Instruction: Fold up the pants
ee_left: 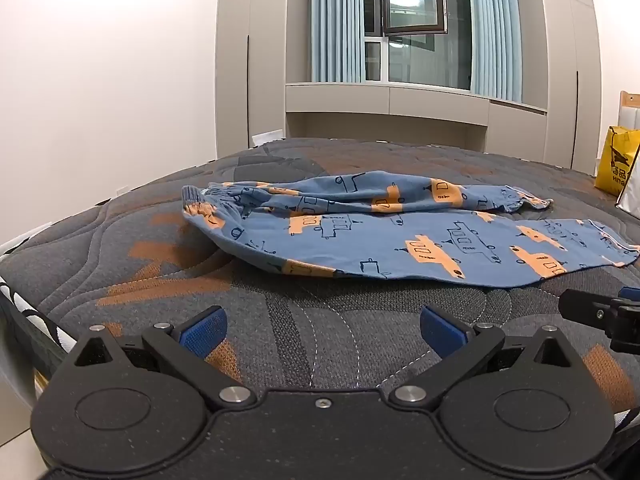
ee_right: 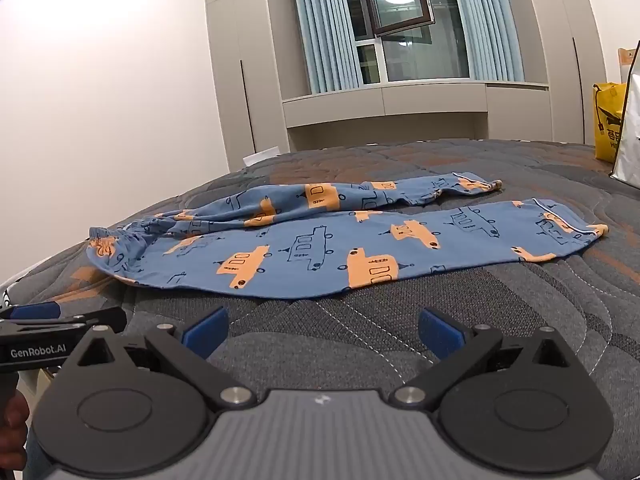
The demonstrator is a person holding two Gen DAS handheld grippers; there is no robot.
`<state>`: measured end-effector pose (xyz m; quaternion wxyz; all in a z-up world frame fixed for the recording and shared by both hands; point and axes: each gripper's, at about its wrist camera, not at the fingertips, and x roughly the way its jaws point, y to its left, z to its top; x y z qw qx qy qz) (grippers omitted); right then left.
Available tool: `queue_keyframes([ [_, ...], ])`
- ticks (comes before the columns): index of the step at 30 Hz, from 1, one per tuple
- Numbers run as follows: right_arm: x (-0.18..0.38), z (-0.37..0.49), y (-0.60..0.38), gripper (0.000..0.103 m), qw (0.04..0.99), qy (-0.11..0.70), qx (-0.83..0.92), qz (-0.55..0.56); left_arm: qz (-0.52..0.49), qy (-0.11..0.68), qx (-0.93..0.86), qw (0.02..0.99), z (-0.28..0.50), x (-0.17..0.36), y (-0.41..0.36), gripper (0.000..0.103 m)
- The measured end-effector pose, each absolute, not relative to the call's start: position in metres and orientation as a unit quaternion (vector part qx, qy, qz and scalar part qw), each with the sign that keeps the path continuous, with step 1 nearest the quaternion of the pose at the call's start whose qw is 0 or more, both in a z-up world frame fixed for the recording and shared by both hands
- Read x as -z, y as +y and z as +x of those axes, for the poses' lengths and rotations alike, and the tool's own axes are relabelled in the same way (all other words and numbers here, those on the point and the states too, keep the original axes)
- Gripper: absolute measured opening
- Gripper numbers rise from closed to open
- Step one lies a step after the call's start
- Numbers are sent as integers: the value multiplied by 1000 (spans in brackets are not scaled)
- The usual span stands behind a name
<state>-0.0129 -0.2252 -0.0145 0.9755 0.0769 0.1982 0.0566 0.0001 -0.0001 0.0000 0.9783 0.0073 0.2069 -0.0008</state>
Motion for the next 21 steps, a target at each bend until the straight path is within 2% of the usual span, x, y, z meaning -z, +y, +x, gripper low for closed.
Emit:
queue_keyframes([
  [21,15,-13,-227,103,975,201,-54,78,6,211,2,977,-2,2,0,102],
])
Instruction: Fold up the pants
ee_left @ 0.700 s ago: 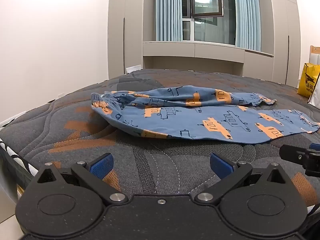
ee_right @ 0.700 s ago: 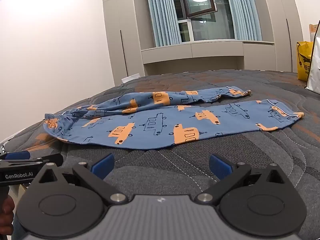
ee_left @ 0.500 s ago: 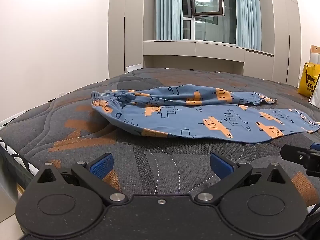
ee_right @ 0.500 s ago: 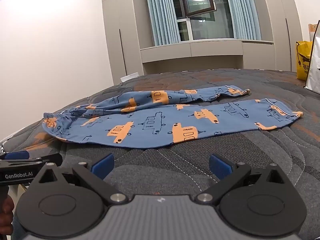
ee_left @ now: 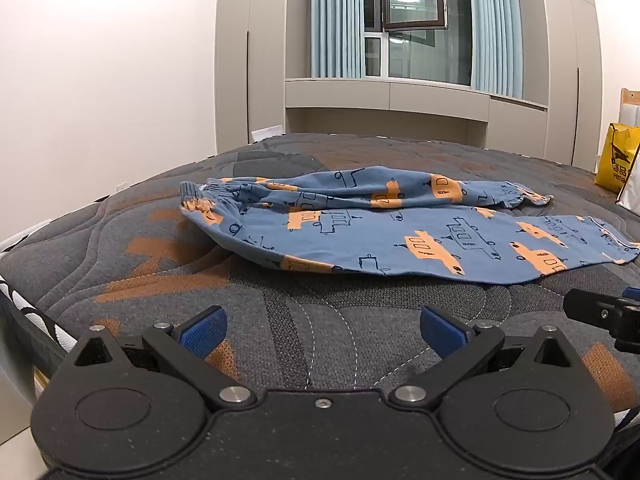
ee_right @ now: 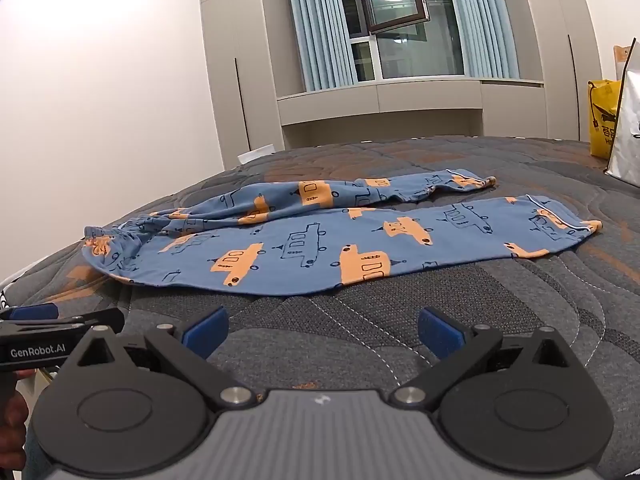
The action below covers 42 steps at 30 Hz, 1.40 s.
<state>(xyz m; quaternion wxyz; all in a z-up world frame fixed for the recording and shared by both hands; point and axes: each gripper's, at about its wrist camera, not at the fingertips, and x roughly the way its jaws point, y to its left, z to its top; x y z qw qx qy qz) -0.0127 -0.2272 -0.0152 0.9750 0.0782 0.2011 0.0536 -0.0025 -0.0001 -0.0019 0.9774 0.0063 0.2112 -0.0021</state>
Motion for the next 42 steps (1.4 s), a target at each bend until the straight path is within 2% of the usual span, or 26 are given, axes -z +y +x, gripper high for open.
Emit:
queue_keyframes([
  [42,15,-15,-228,103,974,205,-49,78,4,221,12,975,0,1,-4,102],
])
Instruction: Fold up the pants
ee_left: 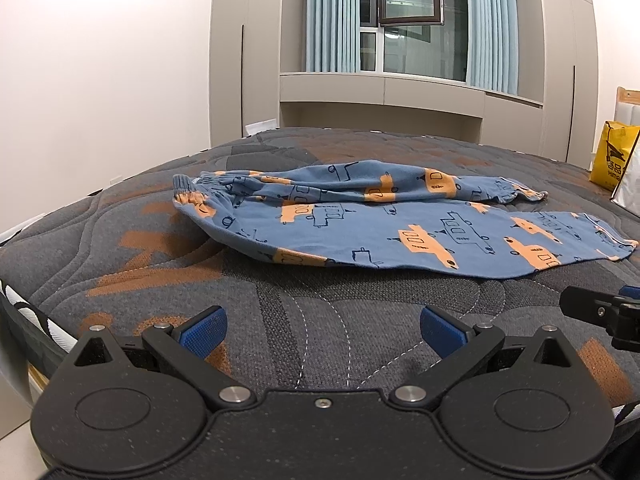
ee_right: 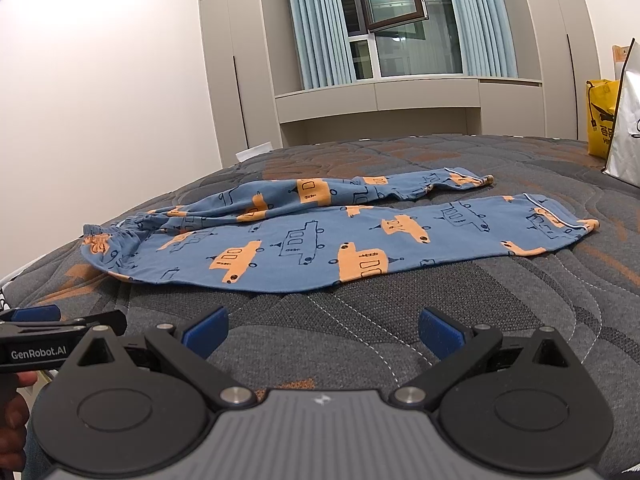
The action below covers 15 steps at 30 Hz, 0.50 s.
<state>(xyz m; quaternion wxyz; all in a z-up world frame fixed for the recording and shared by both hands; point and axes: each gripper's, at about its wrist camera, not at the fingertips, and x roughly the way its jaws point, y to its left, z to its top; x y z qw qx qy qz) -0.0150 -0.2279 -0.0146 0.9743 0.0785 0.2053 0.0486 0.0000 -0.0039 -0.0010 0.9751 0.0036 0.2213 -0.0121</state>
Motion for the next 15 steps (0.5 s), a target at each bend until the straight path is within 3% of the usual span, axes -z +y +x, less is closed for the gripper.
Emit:
queue_keyframes([
  [15,16,-15,-227,103,974,208,-49,78,3,223,13,975,1,1,-4,102],
])
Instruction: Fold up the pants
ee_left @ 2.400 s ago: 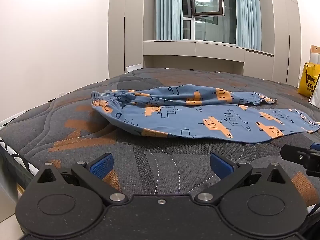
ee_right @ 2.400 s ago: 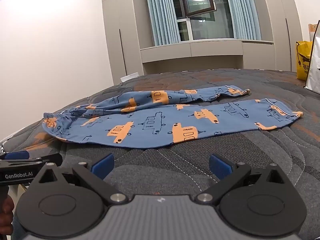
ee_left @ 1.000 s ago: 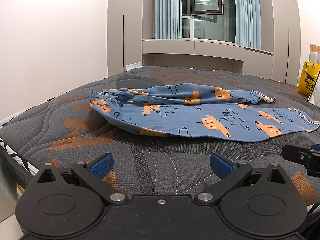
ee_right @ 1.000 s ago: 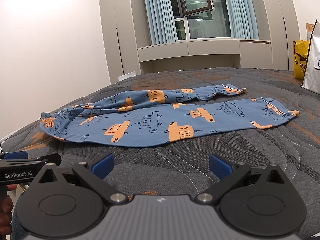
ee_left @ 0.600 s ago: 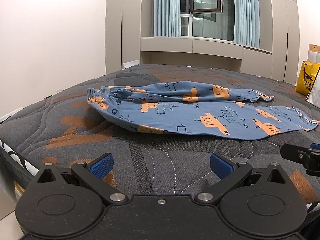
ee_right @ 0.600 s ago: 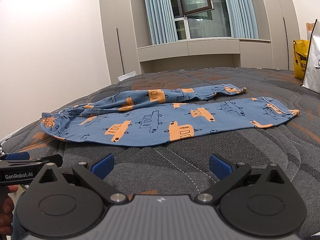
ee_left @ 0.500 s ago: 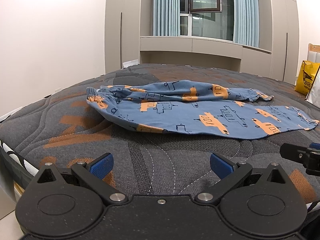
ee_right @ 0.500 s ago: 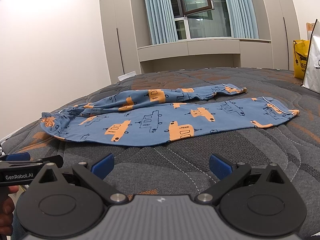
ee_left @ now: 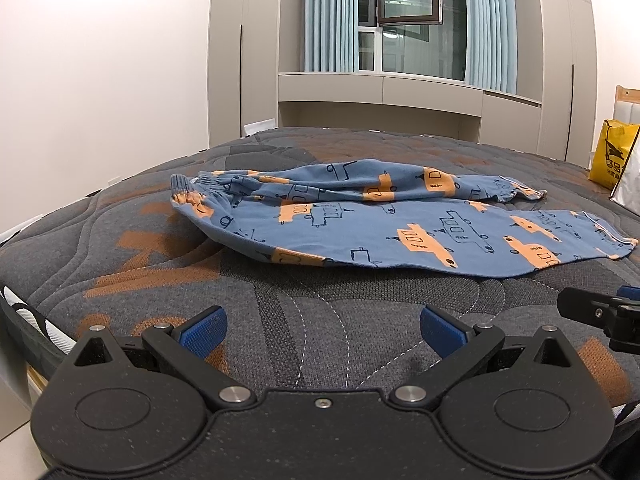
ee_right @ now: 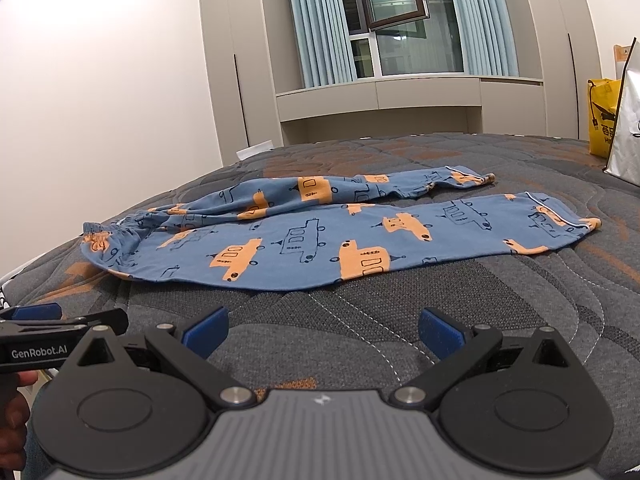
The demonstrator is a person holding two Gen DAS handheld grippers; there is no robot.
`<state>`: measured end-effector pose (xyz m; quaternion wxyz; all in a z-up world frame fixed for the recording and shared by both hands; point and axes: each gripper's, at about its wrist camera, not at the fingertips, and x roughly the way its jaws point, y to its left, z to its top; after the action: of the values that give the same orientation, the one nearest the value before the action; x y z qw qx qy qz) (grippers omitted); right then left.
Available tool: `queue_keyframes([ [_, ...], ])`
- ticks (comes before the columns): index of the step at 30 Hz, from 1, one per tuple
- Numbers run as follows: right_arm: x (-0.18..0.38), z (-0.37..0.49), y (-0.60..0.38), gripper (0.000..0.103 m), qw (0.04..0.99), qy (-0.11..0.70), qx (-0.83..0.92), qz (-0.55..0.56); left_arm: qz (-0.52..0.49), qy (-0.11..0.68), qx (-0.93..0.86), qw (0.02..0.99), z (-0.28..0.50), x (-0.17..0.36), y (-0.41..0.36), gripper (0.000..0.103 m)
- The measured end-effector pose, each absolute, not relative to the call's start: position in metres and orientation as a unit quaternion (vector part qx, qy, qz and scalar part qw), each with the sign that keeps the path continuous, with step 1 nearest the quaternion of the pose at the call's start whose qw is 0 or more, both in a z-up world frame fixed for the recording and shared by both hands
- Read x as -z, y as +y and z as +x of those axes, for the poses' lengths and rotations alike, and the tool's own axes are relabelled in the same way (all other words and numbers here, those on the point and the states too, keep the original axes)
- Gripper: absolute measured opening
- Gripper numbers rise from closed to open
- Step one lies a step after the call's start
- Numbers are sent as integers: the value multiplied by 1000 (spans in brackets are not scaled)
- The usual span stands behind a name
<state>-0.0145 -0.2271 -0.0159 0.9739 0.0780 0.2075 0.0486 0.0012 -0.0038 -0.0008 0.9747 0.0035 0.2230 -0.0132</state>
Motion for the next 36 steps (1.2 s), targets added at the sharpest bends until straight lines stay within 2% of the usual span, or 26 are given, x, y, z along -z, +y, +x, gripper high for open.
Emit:
queue_keyframes([
  [20,18,-13,-227,103,973,209,-45,82,-4,247,5,969,15,-1,-1,103],
  [26,6,2,-229,103,973,209,-52,82,-27,187,-24,982,26,-26,13,103],
  [29,-2,14,-230,103,971,213,-56,88,-76,158,-43,984,36,-35,26,102],
  [36,-11,36,-228,103,971,214,-64,86,-139,146,-41,979,50,-35,34,102],
])
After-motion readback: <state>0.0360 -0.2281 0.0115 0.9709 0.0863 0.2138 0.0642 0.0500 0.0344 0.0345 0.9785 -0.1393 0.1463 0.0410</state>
